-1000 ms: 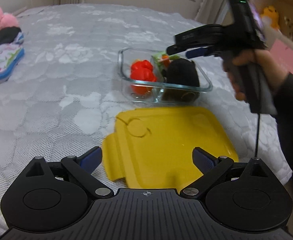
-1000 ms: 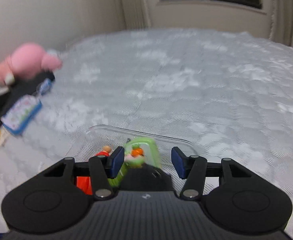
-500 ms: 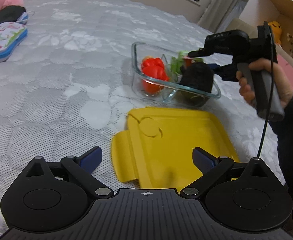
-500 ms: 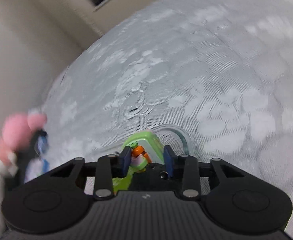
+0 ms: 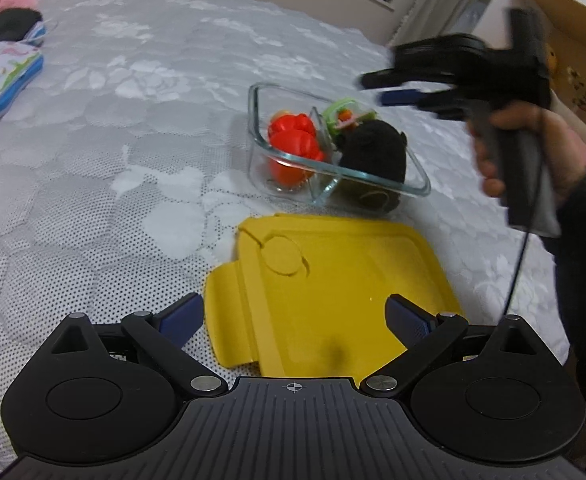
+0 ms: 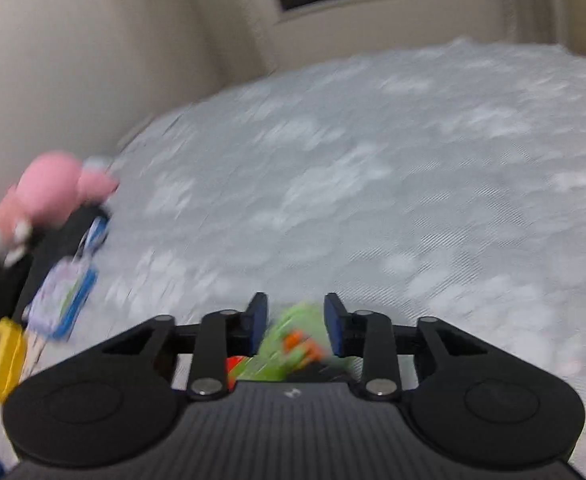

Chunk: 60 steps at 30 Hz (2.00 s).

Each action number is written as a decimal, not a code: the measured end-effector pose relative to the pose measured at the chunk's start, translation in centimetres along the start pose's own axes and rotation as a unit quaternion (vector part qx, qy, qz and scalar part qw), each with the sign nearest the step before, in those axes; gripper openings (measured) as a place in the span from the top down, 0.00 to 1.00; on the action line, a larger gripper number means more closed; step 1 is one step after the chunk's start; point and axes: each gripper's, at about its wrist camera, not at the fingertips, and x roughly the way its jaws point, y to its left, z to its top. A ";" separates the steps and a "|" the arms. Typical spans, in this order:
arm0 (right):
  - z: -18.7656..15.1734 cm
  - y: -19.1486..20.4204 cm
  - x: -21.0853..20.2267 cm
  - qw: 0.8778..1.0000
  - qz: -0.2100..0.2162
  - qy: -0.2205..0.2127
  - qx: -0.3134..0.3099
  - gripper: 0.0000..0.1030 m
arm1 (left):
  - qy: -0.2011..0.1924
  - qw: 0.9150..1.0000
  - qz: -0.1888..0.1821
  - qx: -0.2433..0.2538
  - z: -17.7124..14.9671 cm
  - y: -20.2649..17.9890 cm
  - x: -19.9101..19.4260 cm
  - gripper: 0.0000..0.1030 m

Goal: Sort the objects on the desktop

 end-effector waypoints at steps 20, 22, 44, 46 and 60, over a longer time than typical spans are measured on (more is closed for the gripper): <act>1.2 0.0 3.0 0.995 -0.056 0.078 0.007 0.62 | 0.014 0.999 0.000 -0.031 -0.1 1.8 0.7 0.03; 1.8 -0.5 2.1 0.997 -0.033 0.072 0.020 0.72 | 0.013 0.999 0.001 -0.036 -0.1 2.1 0.6 0.03; 0.3 3.4 -0.1 0.990 -0.035 0.086 -0.108 0.55 | 0.011 0.999 -0.010 -0.049 0.0 2.6 0.7 0.03; 0.4 2.6 -1.4 0.996 -0.027 0.041 -0.074 0.56 | 0.010 0.998 -0.008 -0.053 0.0 2.7 0.6 0.03; -3.7 3.7 -3.4 0.993 -0.026 -0.044 -0.105 0.76 | 0.006 0.998 -0.004 -0.064 0.1 2.8 0.4 0.03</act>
